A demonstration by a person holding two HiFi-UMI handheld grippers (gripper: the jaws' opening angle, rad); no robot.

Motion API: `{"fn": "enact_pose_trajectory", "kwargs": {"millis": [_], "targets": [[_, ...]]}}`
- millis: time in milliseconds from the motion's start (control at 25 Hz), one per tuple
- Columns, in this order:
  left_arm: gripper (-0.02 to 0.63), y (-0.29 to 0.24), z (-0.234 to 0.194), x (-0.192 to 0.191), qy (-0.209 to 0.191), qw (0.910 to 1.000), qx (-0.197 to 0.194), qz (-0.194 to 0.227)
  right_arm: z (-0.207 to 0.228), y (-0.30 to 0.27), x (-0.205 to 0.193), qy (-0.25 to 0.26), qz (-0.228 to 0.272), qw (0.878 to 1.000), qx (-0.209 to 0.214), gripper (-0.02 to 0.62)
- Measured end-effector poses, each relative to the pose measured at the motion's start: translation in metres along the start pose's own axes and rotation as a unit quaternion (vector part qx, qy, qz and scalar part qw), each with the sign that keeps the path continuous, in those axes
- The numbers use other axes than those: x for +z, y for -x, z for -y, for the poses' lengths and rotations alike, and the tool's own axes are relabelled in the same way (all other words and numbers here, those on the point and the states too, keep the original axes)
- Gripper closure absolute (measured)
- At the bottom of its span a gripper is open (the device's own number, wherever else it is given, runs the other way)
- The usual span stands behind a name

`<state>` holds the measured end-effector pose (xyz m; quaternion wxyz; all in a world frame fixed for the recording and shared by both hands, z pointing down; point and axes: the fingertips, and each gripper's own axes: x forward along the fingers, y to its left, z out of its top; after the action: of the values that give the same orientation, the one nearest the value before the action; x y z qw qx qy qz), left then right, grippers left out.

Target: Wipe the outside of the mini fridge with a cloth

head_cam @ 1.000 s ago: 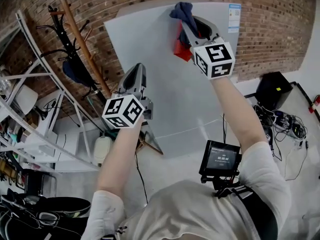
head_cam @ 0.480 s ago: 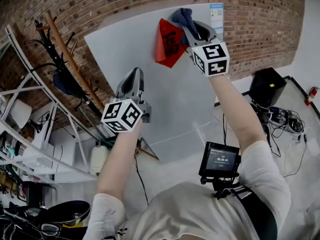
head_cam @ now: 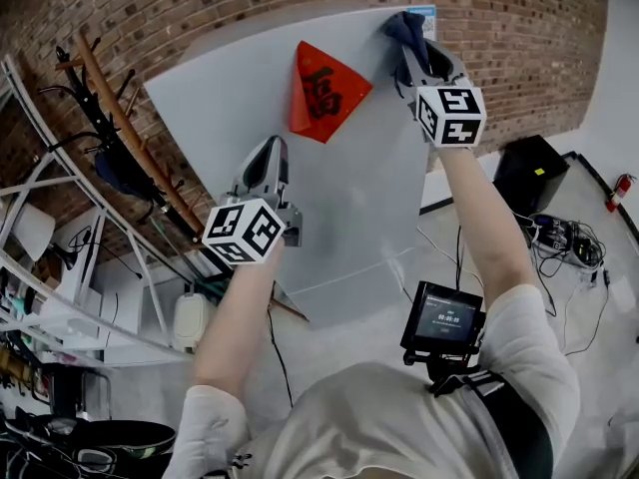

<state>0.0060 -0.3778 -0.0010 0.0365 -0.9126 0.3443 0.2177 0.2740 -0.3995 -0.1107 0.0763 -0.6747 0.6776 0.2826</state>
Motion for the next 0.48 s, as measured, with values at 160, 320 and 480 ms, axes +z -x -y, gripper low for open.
{"fn": "enact_pose_trajectory", "kwargs": {"millis": [160, 320, 480], "targets": [[0.603, -0.012, 0.003, -0.006, 0.0, 1.0, 0.0, -0.002, 0.029, 0.0, -0.011, -0.009, -0.003, 1.0, -0.021, 0.509], [0.603, -0.02, 0.01, -0.01, -0.003, 1.0, 0.004, -0.002, 0.049, 0.002, -0.019, -0.017, -0.001, 0.999, -0.03, 0.509], [0.603, -0.02, 0.006, -0.012, -0.004, 1.0, 0.005, -0.001, 0.043, -0.001, -0.02, -0.012, 0.001, 1.0, -0.026, 0.509]]}}
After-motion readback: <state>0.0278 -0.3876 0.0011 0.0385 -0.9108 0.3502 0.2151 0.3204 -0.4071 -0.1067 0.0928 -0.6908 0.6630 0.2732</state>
